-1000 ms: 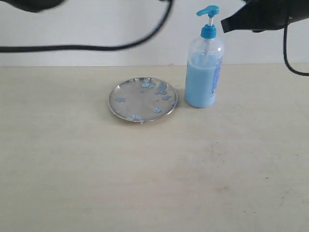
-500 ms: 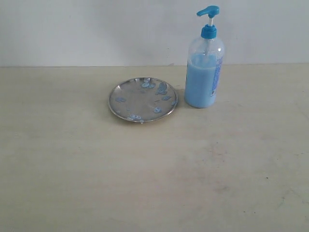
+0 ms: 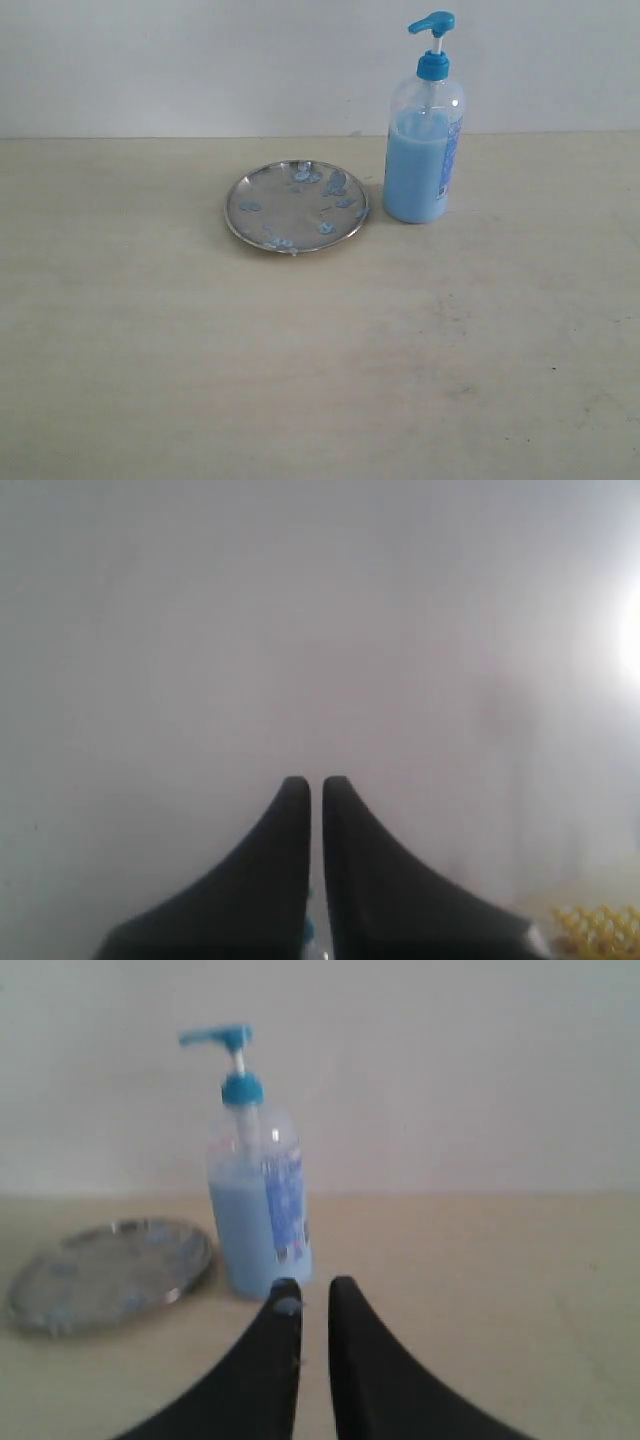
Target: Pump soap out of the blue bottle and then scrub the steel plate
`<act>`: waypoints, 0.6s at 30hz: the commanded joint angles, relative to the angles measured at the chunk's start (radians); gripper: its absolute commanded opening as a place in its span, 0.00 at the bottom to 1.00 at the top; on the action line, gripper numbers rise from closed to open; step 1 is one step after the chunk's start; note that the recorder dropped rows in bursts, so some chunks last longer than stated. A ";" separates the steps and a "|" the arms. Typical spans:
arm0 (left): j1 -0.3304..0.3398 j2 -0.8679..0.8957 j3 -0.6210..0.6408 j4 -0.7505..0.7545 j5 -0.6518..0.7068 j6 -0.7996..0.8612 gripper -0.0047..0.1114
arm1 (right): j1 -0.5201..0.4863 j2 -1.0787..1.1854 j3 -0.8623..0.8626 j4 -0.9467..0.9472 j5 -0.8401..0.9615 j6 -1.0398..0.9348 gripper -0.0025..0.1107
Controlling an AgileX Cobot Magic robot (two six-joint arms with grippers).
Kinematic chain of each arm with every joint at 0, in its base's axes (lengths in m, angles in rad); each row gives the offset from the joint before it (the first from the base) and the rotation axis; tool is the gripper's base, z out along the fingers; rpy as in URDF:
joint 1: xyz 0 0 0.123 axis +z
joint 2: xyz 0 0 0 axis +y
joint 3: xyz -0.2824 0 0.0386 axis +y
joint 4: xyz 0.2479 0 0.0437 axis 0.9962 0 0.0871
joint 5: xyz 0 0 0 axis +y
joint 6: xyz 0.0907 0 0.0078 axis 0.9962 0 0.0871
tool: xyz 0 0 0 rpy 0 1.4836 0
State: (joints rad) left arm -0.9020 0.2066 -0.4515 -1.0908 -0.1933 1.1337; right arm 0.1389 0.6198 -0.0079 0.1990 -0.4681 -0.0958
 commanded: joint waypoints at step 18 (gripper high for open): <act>0.003 -0.008 0.212 -0.308 -0.240 0.019 0.08 | 0.000 0.194 0.008 0.009 0.286 0.171 0.03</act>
State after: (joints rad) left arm -0.9020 0.2022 -0.2411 -1.3901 -0.4115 1.1364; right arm 0.1389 0.8114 0.0005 0.2105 -0.1736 0.0682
